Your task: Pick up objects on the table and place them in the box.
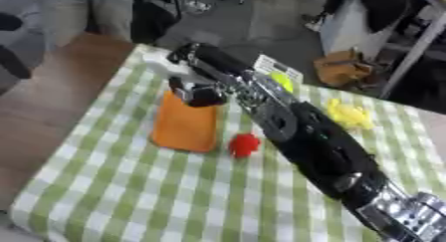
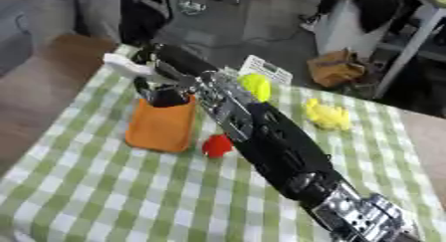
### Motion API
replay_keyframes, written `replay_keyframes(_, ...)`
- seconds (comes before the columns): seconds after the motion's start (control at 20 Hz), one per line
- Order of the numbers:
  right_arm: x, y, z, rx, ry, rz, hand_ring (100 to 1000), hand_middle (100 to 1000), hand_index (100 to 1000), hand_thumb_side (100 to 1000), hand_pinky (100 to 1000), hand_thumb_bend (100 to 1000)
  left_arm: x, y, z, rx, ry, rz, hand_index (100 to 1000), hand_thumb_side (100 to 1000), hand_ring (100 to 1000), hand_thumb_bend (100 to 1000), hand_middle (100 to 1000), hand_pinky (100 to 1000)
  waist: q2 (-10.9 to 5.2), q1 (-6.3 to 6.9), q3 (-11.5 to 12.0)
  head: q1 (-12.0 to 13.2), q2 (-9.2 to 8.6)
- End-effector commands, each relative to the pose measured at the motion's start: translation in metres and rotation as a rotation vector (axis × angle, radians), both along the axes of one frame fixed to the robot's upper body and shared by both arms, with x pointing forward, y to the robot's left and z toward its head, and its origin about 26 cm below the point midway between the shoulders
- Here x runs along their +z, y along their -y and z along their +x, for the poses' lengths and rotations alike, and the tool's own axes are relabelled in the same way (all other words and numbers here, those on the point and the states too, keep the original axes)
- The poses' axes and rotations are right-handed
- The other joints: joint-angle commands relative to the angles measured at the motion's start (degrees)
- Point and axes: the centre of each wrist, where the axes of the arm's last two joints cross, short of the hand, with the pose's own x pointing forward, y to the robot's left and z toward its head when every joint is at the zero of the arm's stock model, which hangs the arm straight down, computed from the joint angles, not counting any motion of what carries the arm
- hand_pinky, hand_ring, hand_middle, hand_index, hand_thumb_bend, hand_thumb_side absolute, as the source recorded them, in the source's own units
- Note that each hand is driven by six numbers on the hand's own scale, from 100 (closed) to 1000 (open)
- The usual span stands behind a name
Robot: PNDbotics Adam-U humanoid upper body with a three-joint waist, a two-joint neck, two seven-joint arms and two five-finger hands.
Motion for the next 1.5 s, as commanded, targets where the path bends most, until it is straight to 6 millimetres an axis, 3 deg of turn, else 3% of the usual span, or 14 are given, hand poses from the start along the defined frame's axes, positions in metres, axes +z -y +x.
replay_keyframes(0.05,0.002,0.008,0.005,-0.018,0.008,0.001,348,635,733,141,100,100,0.009,0.002,-0.004,-0.017,0.040,-0.005,793,879,706,246,809,432,0.84,-0.53,0.13,-0.55,-0.68)
replay_keyframes(0.7,-0.050,0.026,0.023,-0.078,-0.130,-0.063,388,664,747,113,100,100,0.011,0.005,-0.004,-0.029,0.050,-0.010,793,892,704,238,810,425,2.96,-1.14,1.00,-1.50,-0.99)
replay_keyframes(0.85,-0.047,0.028,0.025,-0.098,-0.102,-0.076,402,666,748,123,100,100,0.011,0.006,-0.004,-0.037,0.051,-0.009,792,896,701,236,811,423,3.20,-1.29,1.33,-1.73,-1.22)
replay_keyframes(0.9,-0.038,0.031,0.026,-0.116,-0.067,-0.074,409,670,750,126,107,100,0.011,0.008,-0.005,-0.043,0.053,-0.008,792,897,701,235,811,422,3.41,-1.43,1.64,-2.00,-1.42)
replay_keyframes(0.95,-0.030,0.032,0.026,-0.134,-0.033,-0.070,421,683,753,213,120,100,0.012,0.008,-0.005,-0.049,0.054,-0.007,792,897,701,234,811,422,3.56,-1.55,1.86,-2.19,-1.57)
replay_keyframes(1.0,-0.021,0.032,0.026,-0.153,0.002,-0.067,423,675,753,121,123,100,0.012,0.009,-0.005,-0.054,0.055,-0.006,792,898,701,234,811,422,3.71,-1.69,2.08,-2.39,-1.73)
replay_keyframes(1.2,-0.006,0.030,0.023,-0.225,0.108,-0.073,453,688,762,120,156,100,0.013,0.012,-0.005,-0.070,0.059,-0.003,792,900,700,233,811,421,4.08,-2.09,2.68,-2.81,-2.07)
replay_keyframes(1.3,-0.006,0.028,0.022,-0.250,0.143,-0.087,517,729,792,100,248,100,0.013,0.012,-0.006,-0.075,0.061,-0.002,793,900,700,234,811,422,4.25,-2.35,2.78,-3.01,-2.14)
replay_keyframes(1.35,-0.009,0.027,0.022,-0.257,0.157,-0.097,517,729,792,100,248,100,0.014,0.012,-0.006,-0.077,0.063,-0.002,793,900,700,234,811,422,4.33,-2.47,2.82,-3.09,-2.17)
replay_keyframes(1.45,-0.019,0.025,0.022,-0.260,0.173,-0.123,600,769,828,100,375,100,0.014,0.013,-0.006,-0.080,0.064,-0.001,793,900,700,233,811,422,4.44,-2.61,2.89,-3.15,-2.15)
replay_keyframes(1.5,-0.024,0.024,0.023,-0.253,0.172,-0.143,665,806,857,180,477,100,0.014,0.013,-0.006,-0.081,0.065,-0.001,793,899,700,235,811,422,4.45,-2.66,2.90,-3.20,-2.13)
